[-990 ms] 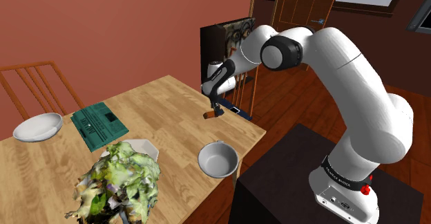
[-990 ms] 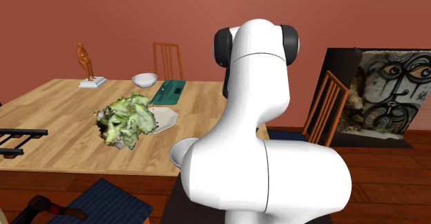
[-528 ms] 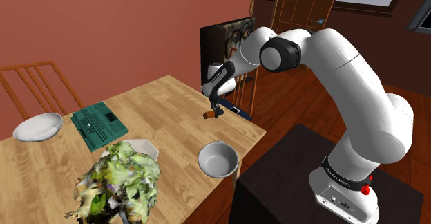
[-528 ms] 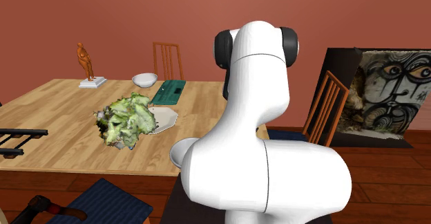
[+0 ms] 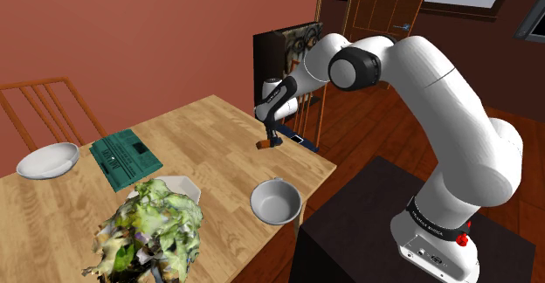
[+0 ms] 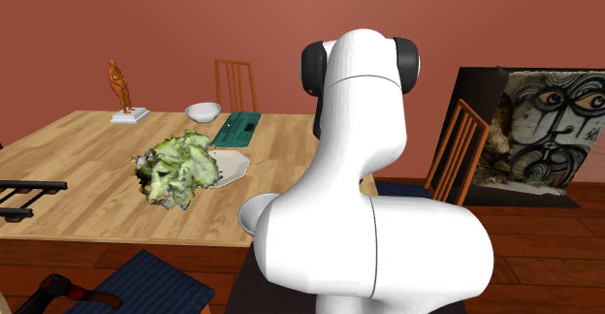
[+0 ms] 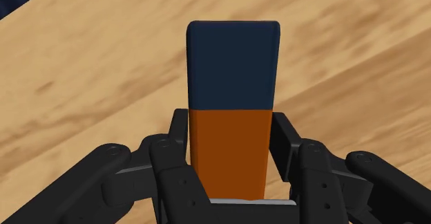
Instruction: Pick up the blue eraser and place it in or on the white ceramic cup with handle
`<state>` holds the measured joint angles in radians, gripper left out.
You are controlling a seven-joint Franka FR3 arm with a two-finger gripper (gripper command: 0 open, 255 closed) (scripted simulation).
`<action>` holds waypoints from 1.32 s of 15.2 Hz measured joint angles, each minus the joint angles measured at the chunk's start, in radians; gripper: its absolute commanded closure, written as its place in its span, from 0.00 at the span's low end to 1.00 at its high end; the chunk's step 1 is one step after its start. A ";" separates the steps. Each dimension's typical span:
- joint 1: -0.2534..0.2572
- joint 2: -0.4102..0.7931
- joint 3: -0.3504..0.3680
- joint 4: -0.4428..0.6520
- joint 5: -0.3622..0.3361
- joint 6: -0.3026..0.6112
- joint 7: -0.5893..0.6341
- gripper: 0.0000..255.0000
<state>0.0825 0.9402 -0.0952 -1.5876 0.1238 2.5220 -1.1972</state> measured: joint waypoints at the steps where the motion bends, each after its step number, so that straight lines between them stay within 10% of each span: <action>1: 0.000 0.000 0.000 0.001 0.000 0.000 0.000 1.00; 20: 0.014 -0.165 -0.017 -0.077 -0.013 -0.096 0.008 1.00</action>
<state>0.0963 0.7752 -0.1119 -1.6646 0.1109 2.4261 -1.1895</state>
